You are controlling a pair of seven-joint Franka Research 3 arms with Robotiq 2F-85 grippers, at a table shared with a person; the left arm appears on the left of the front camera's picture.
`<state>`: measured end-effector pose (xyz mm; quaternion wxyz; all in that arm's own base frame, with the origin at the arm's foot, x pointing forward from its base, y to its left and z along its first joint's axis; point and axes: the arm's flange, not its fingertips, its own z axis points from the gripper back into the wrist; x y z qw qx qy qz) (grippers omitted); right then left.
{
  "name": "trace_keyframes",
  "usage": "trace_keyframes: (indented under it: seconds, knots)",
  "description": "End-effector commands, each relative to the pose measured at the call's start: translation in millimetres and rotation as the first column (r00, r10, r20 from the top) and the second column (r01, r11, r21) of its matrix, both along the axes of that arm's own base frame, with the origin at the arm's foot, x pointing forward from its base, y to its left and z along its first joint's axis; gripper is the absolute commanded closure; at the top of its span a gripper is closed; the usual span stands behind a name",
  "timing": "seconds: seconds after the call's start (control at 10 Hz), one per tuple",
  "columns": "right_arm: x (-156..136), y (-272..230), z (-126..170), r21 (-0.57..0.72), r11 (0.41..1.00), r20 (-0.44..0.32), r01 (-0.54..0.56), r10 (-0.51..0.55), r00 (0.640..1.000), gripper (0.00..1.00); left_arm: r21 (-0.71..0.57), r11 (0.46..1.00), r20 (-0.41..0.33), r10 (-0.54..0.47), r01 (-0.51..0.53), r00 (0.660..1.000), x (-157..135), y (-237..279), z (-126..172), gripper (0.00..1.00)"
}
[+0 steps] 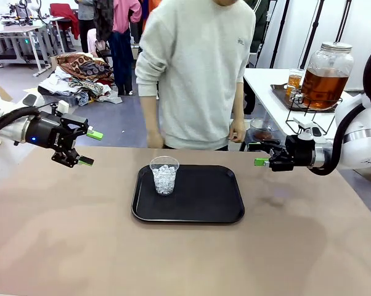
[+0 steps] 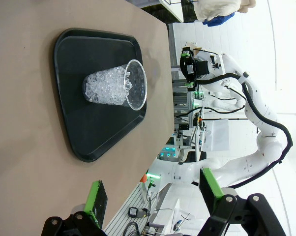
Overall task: Pour the drink into the iced cup.
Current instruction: Pick up the iced cup indicated by the human and present it to them.
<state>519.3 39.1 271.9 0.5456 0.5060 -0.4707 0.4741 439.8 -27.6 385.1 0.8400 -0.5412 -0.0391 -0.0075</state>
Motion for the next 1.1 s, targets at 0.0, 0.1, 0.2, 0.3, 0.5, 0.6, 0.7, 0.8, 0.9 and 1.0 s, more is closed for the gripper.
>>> trace_keyframes:
  seconds: [0.0, 0.1, 0.2, 0.3, 0.5, 0.6, 0.7, 0.8, 0.9, 1.0]
  knots:
    - [1.1, 0.4, 2.1, -0.001, 1.000, 0.002, -0.001, 0.001, 1.000, 0.00, -0.003, 1.000, 0.003, 0.001, -0.001, 1.000, -1.2, -0.3, 0.8, 0.00]
    - [1.1, 0.4, 2.1, -0.001, 1.000, 0.002, -0.001, 0.001, 1.000, 0.00, -0.003, 1.000, 0.003, 0.001, -0.001, 1.000, -1.2, -0.3, 0.8, 0.00]
    - [1.1, 0.4, 2.1, -0.001, 1.000, 0.002, -0.001, 0.001, 1.000, 0.00, -0.003, 1.000, 0.003, 0.001, -0.001, 1.000, -1.2, -0.3, 0.8, 0.00]
    - [1.1, 0.4, 2.1, -0.001, 1.000, 0.002, -0.001, 0.001, 1.000, 0.00, -0.003, 1.000, 0.003, 0.001, -0.001, 1.000, -1.2, -0.3, 0.8, 0.00]
    - [1.1, 0.4, 2.1, -0.001, 1.000, 0.002, -0.001, 0.001, 1.000, 0.00, -0.003, 1.000, 0.003, 0.001, -0.001, 1.000, -1.2, -0.3, 0.8, 0.00]
    - [1.1, 0.4, 2.1, -0.001, 1.000, 0.002, -0.001, 0.001, 1.000, 0.00, -0.003, 1.000, 0.003, 0.001, -0.001, 1.000, -1.2, -0.3, 0.8, 0.00]
    - [1.1, 0.4, 2.1, -0.001, 1.000, 0.002, -0.001, 0.001, 1.000, 0.00, -0.003, 1.000, 0.003, 0.001, -0.001, 1.000, -1.2, -0.3, 0.8, 0.00]
    - [1.1, 0.4, 2.1, -0.001, 1.000, 0.002, -0.001, 0.001, 1.000, 0.00, -0.003, 1.000, 0.003, 0.001, -0.001, 1.000, -1.2, -0.3, 0.8, 0.00]
    - [1.1, 0.4, 2.1, -0.001, 1.000, 0.002, -0.001, 0.001, 1.000, 0.00, -0.003, 1.000, 0.003, 0.001, -0.001, 1.000, -1.2, -0.3, 0.8, 0.00]
    - [1.1, 0.4, 2.1, -0.001, 1.000, 0.002, -0.001, 0.001, 1.000, 0.00, -0.003, 1.000, 0.003, 0.001, -0.001, 1.000, -1.2, -0.3, 0.8, 0.00]
